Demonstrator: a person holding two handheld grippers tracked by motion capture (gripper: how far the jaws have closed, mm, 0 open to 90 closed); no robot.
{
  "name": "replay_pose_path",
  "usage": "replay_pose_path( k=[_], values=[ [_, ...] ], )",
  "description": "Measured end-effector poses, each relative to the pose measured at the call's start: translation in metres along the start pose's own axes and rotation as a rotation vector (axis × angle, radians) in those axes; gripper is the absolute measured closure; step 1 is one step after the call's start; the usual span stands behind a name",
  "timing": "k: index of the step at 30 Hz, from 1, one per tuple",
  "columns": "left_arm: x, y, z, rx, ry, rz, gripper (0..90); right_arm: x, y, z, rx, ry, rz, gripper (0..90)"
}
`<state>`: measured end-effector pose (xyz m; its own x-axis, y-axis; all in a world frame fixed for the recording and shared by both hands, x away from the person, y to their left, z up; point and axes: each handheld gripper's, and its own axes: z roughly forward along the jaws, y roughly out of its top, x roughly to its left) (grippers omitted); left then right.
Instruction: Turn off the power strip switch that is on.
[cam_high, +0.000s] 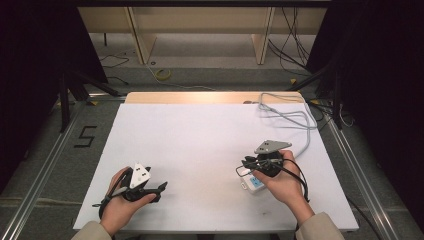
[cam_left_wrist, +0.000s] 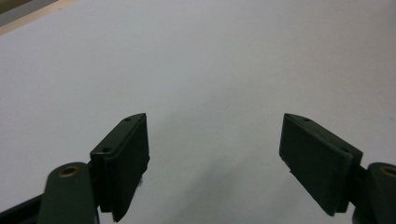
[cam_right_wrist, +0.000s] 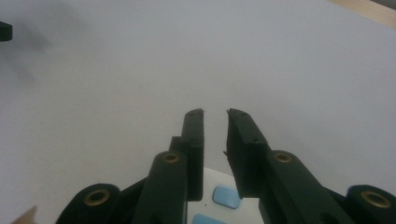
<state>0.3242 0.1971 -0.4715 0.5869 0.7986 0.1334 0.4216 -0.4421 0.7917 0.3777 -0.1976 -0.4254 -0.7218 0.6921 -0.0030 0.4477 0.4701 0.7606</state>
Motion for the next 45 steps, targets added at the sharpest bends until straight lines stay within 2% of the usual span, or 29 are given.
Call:
replay_pose_path(
  k=[3, 17, 18, 22, 28, 45],
  values=[
    [0.0, 0.0, 0.0, 0.001, 0.0, 0.0, 23.8, 0.0, -0.003, -0.001, -0.014, 0.004, -0.003, 67.9],
    [0.001, -0.001, 0.0, 0.004, -0.002, 0.0, 23.7, 0.003, -0.015, -0.001, -0.023, 0.027, -0.007, 56.0],
    [0.0, -0.001, 0.0, 0.003, -0.003, -0.002, 23.7, 0.003, -0.018, -0.001, -0.027, 0.033, -0.02, 54.9],
    [0.0, -0.001, 0.0, 0.008, -0.003, -0.002, 23.7, 0.003, -0.022, -0.002, -0.046, 0.039, -0.022, 52.0],
    [0.0, -0.001, 0.0, 0.007, -0.007, -0.006, 23.6, 0.002, -0.027, -0.004, -0.057, 0.05, -0.019, 50.7],
    [0.002, -0.001, 0.001, 0.014, -0.008, -0.008, 23.5, -0.001, -0.04, -0.013, -0.101, 0.039, 0.001, 49.5]
  ],
)
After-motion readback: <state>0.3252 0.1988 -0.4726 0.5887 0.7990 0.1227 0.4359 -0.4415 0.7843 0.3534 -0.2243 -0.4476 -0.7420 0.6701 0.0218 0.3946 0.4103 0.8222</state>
